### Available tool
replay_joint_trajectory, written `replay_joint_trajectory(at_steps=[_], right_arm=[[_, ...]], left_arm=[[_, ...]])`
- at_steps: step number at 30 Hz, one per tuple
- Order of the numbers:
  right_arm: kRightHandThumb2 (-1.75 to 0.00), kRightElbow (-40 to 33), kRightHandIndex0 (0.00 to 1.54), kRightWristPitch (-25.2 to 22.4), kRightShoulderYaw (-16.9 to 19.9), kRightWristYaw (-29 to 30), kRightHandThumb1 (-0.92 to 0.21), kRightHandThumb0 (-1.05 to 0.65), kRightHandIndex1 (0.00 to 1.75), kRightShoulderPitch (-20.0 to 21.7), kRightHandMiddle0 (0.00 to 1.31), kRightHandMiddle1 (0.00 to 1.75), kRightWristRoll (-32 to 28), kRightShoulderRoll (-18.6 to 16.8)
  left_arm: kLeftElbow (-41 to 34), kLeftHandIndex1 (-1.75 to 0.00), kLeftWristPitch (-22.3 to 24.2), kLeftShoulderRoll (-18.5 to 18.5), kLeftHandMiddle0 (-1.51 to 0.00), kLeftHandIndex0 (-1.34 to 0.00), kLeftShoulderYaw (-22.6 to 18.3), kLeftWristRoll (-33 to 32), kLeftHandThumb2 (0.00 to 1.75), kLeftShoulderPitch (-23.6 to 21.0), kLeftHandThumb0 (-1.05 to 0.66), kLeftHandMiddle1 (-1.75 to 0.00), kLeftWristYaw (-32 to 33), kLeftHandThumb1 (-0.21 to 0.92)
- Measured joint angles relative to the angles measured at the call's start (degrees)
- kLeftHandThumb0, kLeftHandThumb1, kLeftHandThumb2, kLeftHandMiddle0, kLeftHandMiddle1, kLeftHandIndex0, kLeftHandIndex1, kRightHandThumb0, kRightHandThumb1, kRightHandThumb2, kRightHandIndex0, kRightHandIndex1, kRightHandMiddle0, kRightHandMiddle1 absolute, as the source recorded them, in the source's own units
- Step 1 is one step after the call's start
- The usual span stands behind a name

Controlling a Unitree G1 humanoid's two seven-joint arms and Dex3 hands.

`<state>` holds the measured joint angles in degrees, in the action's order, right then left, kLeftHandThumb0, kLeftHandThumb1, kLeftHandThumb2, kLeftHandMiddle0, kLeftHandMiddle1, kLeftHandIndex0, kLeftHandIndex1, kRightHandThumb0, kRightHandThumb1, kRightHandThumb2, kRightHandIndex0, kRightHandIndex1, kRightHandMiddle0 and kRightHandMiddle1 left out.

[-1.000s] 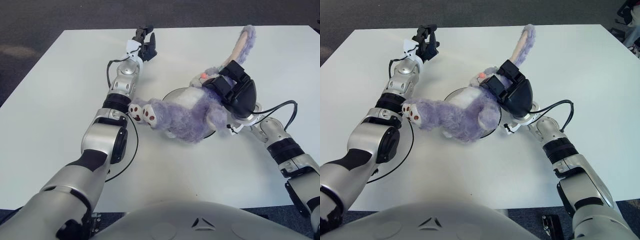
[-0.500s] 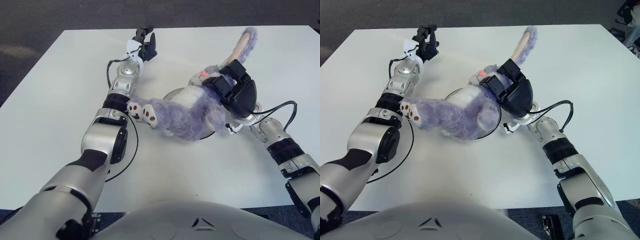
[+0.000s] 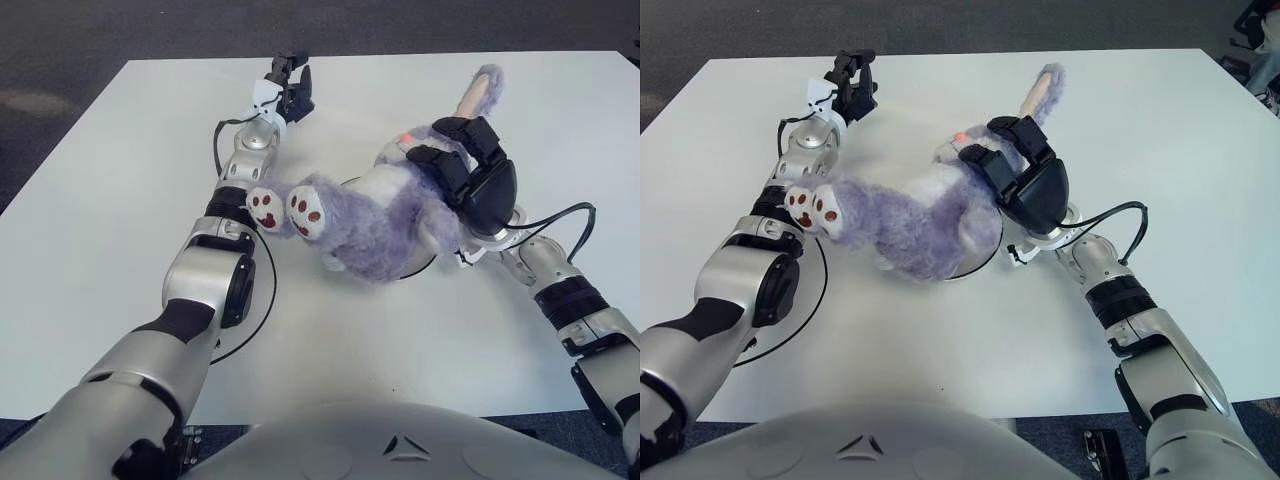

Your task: Put the doll into the plate.

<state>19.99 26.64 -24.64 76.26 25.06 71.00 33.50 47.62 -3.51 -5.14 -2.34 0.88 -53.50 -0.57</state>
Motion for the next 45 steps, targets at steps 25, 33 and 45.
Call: replay_joint_trajectory(at_steps=[25,33,45], right_arm=[[-0.98,-0.37,0.0,1.1,0.76,0.96,-0.92,-1.04,0.0,-0.52,0.0,0.12,-2.93,0.01],[-0.89,-0.38,0.0,2.7,2.03,1.26,-0.92,-1.05,0.0,-1.15,0.0,0.14,-3.32,2.09],[-0.84,-3.13,0.0,4.64,4.52,-2.01,-0.92,-1.05,0.0,-3.44,0.0,0.19,-5.61,5.05]], left_arm=[[0.7,-1.32,-1.2,0.58,-0.02,0.0,-0.41,-0.64,0.85,0.12,-0.43,-1.04,-0.85,0.92],[1.8,-1.19,-2.3,0.57,-0.01,0.0,-0.95,-0.72,0.85,0.12,-0.42,-0.98,-1.83,0.92],[3.04,-0.95,-3.32,0.59,-0.02,0.0,-1.01,-0.61,0.82,0.12,-0.42,-0.92,-2.36,0.92]])
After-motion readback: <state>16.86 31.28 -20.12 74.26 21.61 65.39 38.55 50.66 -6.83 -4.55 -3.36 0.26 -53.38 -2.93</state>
